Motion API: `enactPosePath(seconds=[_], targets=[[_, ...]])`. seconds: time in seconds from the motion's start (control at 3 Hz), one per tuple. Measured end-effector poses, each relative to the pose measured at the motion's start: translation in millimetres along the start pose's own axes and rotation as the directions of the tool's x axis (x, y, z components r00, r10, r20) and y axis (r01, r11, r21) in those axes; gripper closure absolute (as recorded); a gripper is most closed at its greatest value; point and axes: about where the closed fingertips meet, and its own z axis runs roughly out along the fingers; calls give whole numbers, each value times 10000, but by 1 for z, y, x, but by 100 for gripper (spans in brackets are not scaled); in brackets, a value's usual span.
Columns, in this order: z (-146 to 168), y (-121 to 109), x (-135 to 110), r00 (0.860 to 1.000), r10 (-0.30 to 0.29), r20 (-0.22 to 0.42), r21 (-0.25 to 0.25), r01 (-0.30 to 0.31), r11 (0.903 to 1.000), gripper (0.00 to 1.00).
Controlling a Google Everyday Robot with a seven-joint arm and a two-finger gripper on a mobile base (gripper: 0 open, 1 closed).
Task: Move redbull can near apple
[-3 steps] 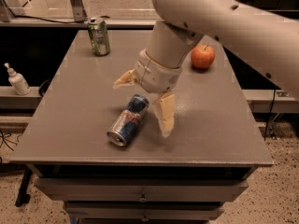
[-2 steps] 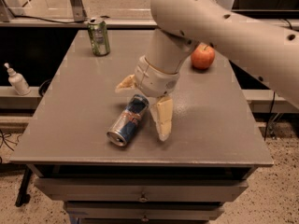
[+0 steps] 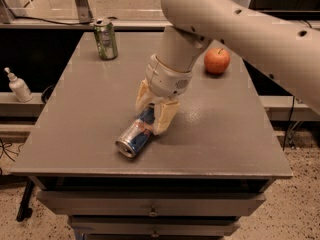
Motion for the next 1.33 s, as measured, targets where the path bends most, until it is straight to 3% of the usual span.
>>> enactPosePath(seconds=[0.67,1.0,1.33], targets=[[-36,4,22,9956,896,-262,394,-885,9953,89],[-47,19,51,9844,1682,-520,571,-1652,9846,100],[-64,34,90,9633,2683,-105,1207,-2652,9566,100]])
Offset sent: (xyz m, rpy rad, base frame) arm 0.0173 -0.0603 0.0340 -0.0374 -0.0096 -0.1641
